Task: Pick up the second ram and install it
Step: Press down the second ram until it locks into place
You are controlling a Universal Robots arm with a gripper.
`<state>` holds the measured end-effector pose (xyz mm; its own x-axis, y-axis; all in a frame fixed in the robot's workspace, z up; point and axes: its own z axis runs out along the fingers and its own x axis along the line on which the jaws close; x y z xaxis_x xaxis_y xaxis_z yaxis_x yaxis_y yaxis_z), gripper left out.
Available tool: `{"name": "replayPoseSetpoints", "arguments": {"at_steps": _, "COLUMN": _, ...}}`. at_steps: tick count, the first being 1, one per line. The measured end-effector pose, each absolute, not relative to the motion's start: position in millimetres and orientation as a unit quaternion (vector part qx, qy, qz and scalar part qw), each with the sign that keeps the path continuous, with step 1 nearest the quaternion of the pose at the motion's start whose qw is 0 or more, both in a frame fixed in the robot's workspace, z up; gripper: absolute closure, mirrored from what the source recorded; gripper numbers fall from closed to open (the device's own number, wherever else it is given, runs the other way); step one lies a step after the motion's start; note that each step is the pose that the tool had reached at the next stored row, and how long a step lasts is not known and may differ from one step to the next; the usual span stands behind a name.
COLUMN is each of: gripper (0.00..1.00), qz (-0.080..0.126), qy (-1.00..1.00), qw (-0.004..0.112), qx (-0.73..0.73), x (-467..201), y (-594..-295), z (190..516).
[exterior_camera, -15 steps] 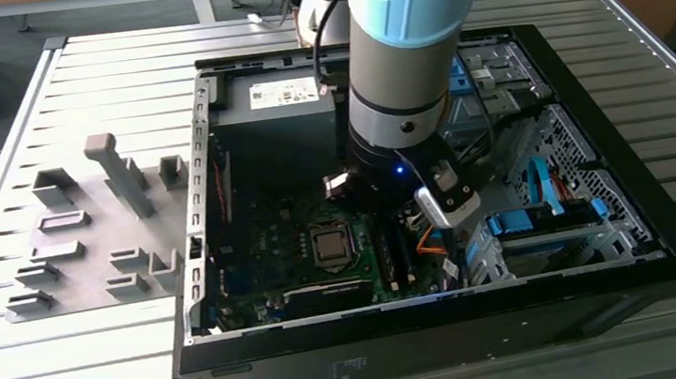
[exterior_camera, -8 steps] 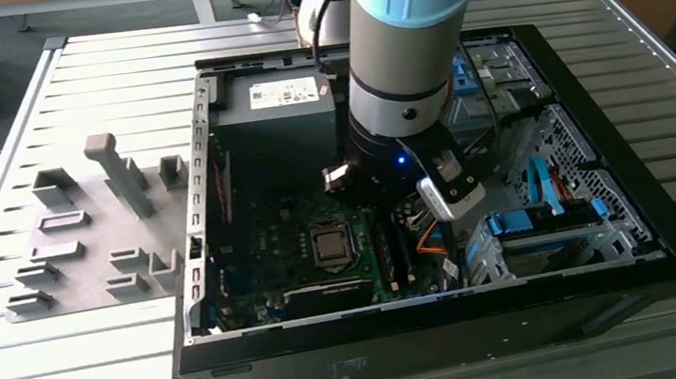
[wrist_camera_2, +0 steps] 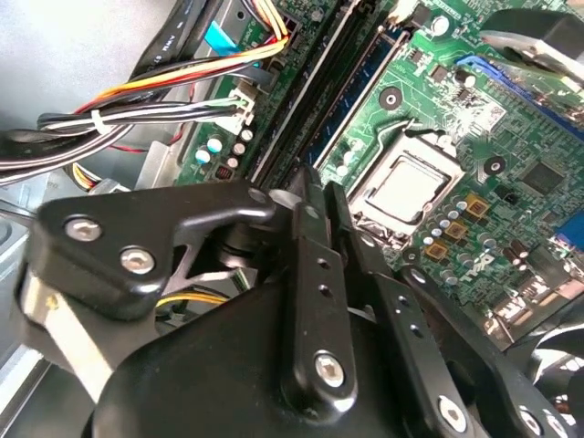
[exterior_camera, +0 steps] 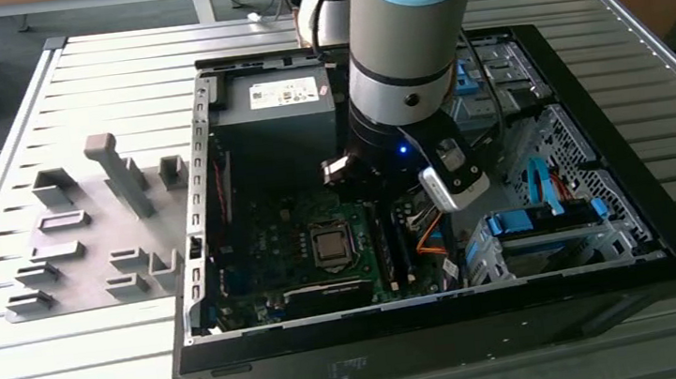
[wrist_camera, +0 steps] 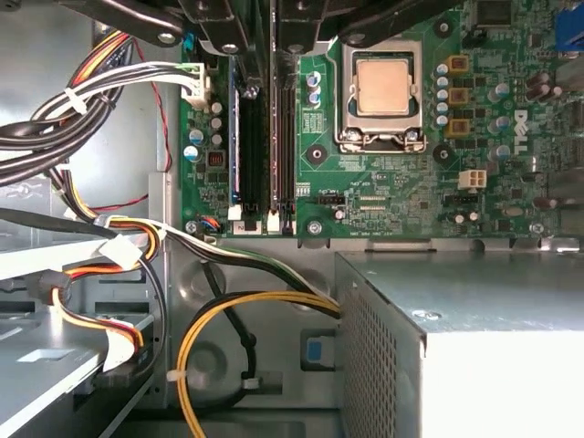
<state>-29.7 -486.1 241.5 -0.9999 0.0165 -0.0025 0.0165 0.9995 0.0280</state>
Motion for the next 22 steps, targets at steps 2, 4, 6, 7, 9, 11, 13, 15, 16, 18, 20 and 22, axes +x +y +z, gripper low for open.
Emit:
{"name": "replayPoseSetpoints", "arguments": {"at_steps": 2, "gripper": 0.87, "qz": 0.014, "qy": 1.0, "qw": 0.001, "qx": 0.008, "x": -29.7, "y": -486.1, "z": 241.5}}
{"name": "replayPoseSetpoints", "arguments": {"at_steps": 4, "gripper": 0.89, "qz": 0.014, "qy": 1.0, "qw": 0.001, "qx": 0.008, "x": -29.7, "y": -486.1, "z": 241.6}}
{"name": "replayPoseSetpoints", "arguments": {"at_steps": 6, "gripper": 0.89, "qz": 0.014, "qy": 1.0, "qw": 0.001, "qx": 0.008, "x": -29.5, "y": -486.1, "z": 240.9}}
{"name": "replayPoseSetpoints", "arguments": {"at_steps": 7, "gripper": 0.89, "qz": 0.014, "qy": 1.0, "qw": 0.001, "qx": 0.008, "x": -29.5, "y": -486.1, "z": 239.6}}
{"name": "replayPoseSetpoints", "arguments": {"at_steps": 9, "gripper": 0.89, "qz": 0.014, "qy": 1.0, "qw": 0.001, "qx": 0.008, "x": -29.5, "y": -486.1, "z": 235.9}}
{"name": "replayPoseSetpoints", "arguments": {"at_steps": 11, "gripper": 0.89, "qz": 0.014, "qy": 1.0, "qw": 0.001, "qx": 0.008, "x": -29.5, "y": -486.1, "z": 232.2}}
{"name": "replayPoseSetpoints", "arguments": {"at_steps": 13, "gripper": 0.89, "qz": 0.014, "qy": 1.0, "qw": 0.001, "qx": 0.008, "x": -29.5, "y": -486.1, "z": 228.8}}
{"name": "replayPoseSetpoints", "arguments": {"at_steps": 15, "gripper": 0.89, "qz": 0.014, "qy": 1.0, "qw": 0.001, "qx": 0.008, "x": -29.5, "y": -486.1, "z": 226.4}}
{"name": "replayPoseSetpoints", "arguments": {"at_steps": 16, "gripper": 0.89, "qz": 0.014, "qy": 1.0, "qw": 0.001, "qx": 0.008, "x": -29.5, "y": -486.1, "z": 225.3}}
{"name": "replayPoseSetpoints", "arguments": {"at_steps": 18, "gripper": 0.89, "qz": 0.014, "qy": 1.0, "qw": 0.001, "qx": 0.008, "x": -29.4, "y": -486.1, "z": 223.3}}
{"name": "replayPoseSetpoints", "arguments": {"at_steps": 20, "gripper": 0.89, "qz": 0.014, "qy": 1.0, "qw": 0.001, "qx": 0.008, "x": -29.3, "y": -486.1, "z": 221.7}}
{"name": "replayPoseSetpoints", "arguments": {"at_steps": 22, "gripper": 0.89, "qz": 0.014, "qy": 1.0, "qw": 0.001, "qx": 0.008, "x": -29.4, "y": -486.2, "z": 220.5}}
